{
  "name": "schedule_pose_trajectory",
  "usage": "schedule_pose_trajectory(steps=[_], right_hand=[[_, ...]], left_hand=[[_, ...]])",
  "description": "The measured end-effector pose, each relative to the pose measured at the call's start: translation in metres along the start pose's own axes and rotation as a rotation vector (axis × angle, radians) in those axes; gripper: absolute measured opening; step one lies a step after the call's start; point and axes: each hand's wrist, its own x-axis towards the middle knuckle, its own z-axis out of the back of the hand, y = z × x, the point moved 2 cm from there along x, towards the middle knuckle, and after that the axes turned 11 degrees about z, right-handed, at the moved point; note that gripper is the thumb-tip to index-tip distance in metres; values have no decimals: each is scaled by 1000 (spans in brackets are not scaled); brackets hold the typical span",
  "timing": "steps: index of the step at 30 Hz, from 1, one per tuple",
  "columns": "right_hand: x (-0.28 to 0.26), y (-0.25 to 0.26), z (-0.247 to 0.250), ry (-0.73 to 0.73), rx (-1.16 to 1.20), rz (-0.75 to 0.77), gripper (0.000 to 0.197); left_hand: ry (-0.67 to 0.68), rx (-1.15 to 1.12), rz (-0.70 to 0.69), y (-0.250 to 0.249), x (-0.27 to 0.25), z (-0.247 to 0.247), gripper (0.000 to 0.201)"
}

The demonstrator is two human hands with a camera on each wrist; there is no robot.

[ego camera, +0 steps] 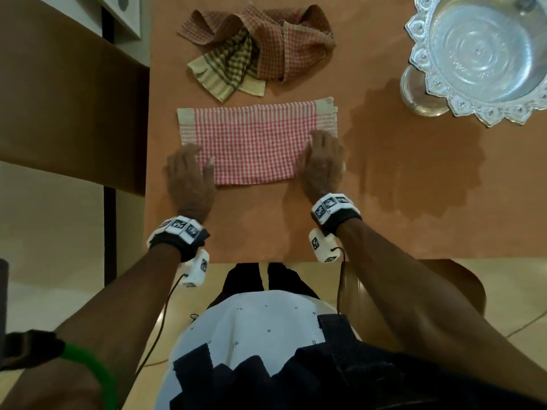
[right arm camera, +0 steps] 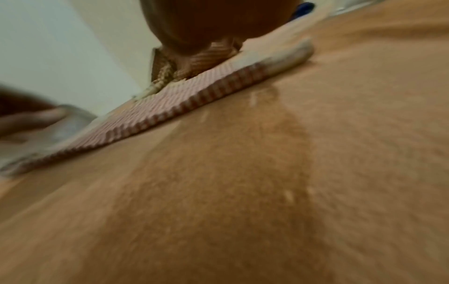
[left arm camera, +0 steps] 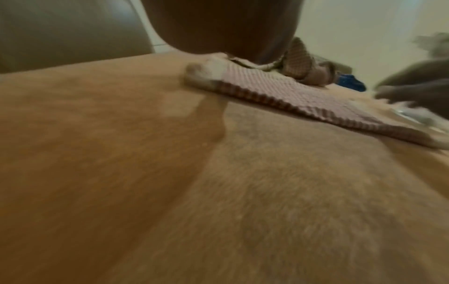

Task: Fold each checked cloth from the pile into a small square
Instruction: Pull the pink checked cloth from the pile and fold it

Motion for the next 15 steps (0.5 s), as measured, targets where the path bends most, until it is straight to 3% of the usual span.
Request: schedule_pose_trajectory(steps=[2,4,7,11,13,15], right_hand=[[4,9,-35,211,5,191,35],[5,14,-58,344,26,242,52],[-2,-17,-67,246,-32,121,68],[-6,-42,-54,226,-81,-38,70],[11,-15,-64,234,-49,44,66],[28,23,-84,258,0,219,59]], left_hand=[[153,-25,-176,-28,11,-29,35],[276,0,-198,-46,21,-59,45],[282,147,-74,-19,28,-76,65],[206,288,-36,5,31,-57,69],[198,273,-93,-12,35,-58,62],[225,179,-223,-36,39,-70,54]])
